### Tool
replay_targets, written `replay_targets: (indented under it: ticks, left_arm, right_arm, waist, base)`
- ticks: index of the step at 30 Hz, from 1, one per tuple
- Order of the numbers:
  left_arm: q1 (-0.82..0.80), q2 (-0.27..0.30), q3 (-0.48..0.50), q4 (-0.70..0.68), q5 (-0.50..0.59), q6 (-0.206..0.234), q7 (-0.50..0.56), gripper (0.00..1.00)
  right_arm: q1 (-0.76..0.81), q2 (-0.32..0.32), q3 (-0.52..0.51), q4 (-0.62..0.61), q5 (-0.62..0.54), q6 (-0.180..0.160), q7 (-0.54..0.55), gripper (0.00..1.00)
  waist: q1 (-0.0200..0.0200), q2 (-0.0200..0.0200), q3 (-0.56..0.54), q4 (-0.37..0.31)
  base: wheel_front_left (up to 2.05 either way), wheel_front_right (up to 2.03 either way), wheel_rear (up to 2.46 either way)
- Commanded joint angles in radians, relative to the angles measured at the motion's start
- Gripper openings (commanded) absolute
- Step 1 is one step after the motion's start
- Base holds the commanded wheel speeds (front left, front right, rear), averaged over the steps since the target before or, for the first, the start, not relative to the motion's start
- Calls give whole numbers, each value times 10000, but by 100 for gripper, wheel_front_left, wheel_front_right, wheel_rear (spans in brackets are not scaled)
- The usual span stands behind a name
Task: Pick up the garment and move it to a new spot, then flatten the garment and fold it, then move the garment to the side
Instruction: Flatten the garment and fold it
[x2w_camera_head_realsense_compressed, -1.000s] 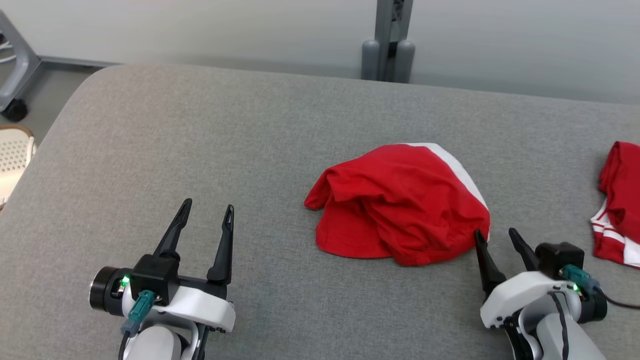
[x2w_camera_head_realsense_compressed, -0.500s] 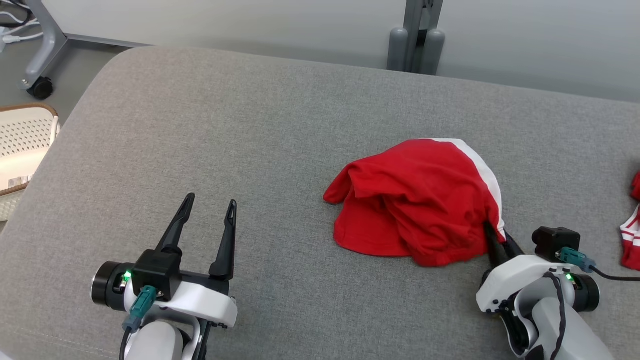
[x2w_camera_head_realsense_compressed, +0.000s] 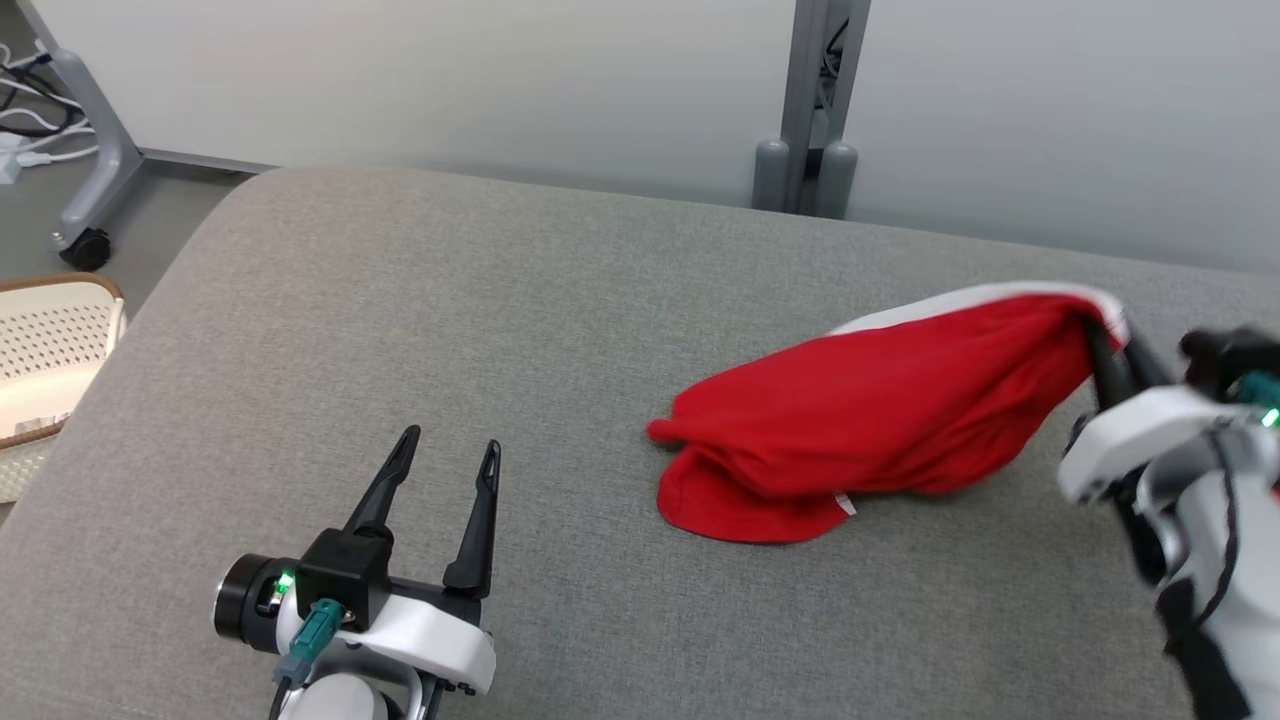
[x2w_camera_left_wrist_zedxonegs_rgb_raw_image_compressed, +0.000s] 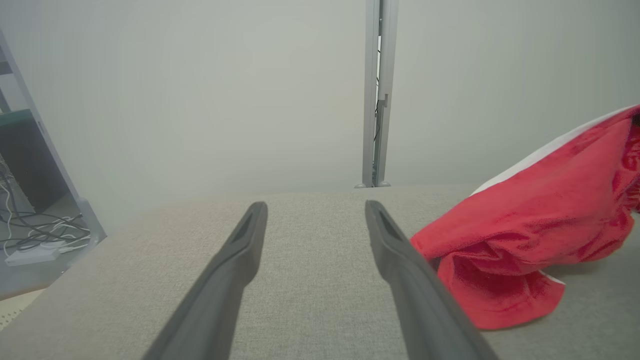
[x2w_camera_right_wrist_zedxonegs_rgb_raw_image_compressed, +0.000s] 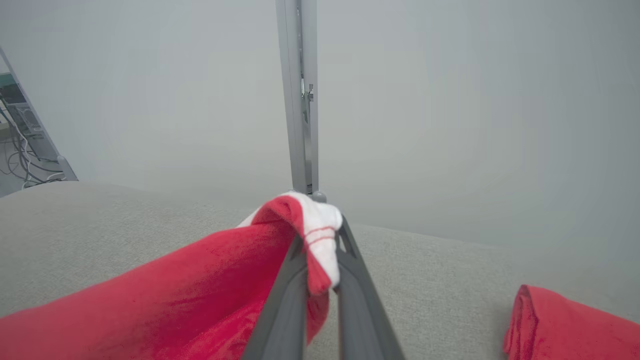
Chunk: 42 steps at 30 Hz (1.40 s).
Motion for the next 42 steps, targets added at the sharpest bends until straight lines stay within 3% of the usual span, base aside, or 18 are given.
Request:
replay_targets:
  ticks: [1, 7, 11, 20, 24, 34, 41, 42]
  left_arm:
    - [32, 39, -30, -4, -76, 16, 2, 100]
    - [213, 34, -99, -51, -286, 103, 2, 100]
    - [211, 37, -163, -96, -426, 173, 4, 100]
    - [278, 40, -102, -161, -567, 297, 4, 100]
    - [178, 32, -26, -157, -564, 314, 4, 100]
    - [-6, 38, -112, -105, -566, 312, 2, 100]
    - [-71, 36, -2, -70, -460, 258, 2, 100]
    - [-76, 38, 25, -65, -426, 245, 2, 100]
  right_arm:
    - [-374, -207, -56, -115, -229, -2, 6, 0]
    - [-2028, -736, -712, -1191, -1621, -2, 6, 0]
    - [-2477, -447, -761, -2636, -2520, -2, 8, 0]
    - [-600, 435, 1434, -5222, -2109, -2, 8, 0]
    - [309, 412, 1558, -5718, -1662, -2, 6, 0]
    - [2285, 214, 233, -3967, -1173, -2, 6, 0]
    - [3209, 228, -177, -1508, -787, -2, 68, 0]
    - [3235, 233, -102, -1172, -745, -2, 114, 18]
  waist:
    - [0, 0, -128, 114]
    - [0, 0, -236, 499]
    - [0, 0, -175, 772]
    - [0, 0, -14, 924]
    - [0, 0, 96, 704]
    - [0, 0, 265, 17]
    - [0, 0, 381, -483]
    - [0, 0, 387, -555]
  base:
    - [0, 0, 0]
    - [0, 0, 0]
    - [0, 0, 0]
    - [0, 0, 0]
    - [0, 0, 0]
    - [0, 0, 0]
    - [0, 0, 0]
    - [0, 0, 0]
